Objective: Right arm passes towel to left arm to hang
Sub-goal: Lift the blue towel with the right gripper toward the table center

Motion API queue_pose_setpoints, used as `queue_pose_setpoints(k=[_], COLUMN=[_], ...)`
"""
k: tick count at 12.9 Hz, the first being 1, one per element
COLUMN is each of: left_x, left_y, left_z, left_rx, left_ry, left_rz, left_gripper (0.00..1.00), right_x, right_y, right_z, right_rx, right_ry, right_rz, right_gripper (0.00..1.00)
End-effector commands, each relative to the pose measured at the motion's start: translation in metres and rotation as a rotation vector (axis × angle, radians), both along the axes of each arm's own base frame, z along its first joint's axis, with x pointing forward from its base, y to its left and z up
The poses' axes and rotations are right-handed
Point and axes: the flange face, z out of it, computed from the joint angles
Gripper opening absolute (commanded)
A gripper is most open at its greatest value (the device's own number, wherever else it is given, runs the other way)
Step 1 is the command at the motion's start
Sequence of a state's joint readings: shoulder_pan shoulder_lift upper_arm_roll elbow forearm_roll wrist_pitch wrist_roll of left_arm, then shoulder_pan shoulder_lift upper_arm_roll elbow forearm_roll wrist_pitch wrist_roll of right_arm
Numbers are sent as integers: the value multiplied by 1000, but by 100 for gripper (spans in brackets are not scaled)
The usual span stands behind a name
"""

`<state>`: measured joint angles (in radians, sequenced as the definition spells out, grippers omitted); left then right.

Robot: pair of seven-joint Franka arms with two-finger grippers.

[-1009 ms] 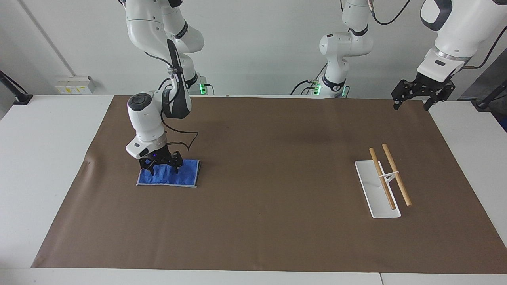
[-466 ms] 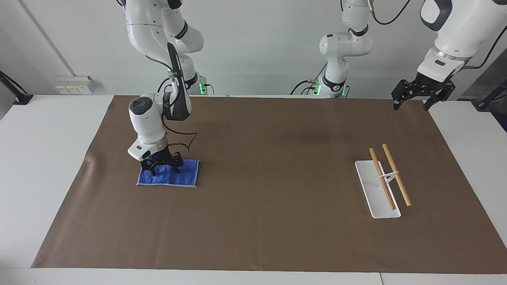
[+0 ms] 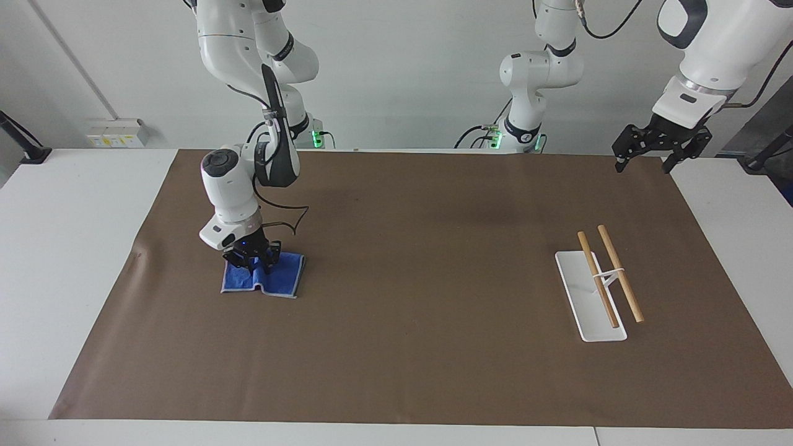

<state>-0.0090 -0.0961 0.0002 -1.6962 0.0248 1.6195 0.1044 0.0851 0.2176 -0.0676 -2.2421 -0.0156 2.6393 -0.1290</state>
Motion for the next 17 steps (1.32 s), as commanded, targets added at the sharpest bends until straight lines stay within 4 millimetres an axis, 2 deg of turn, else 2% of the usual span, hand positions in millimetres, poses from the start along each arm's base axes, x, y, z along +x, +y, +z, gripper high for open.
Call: queue_pose_setpoints(k=[1,5,10,12,15,17], left_x=[-9,-9,-9,-9,-8,-9], left_y=[0,1,0,1,-5,-13], left_z=[2,1,1,2,3,-4], left_rx=[-11,-11,-11,-11,-11,-52], left_ry=[-1,1,1,-1,-14,-1], left_rz=[11,12,11,12,-8,-26], left_gripper=[100,100,100,100,100,100], right_x=[4,24,47,54,52,49], right_y=[7,39,88,102,137,157], right_z=[15,77,149,169,184,190], right_rx=[4,102,185,326,531,686], right_ry=[4,22,-66,-86,-60,-38], right_rz=[18,-9,41,-9,-59,-116], right_gripper=[0,0,0,0,0,0])
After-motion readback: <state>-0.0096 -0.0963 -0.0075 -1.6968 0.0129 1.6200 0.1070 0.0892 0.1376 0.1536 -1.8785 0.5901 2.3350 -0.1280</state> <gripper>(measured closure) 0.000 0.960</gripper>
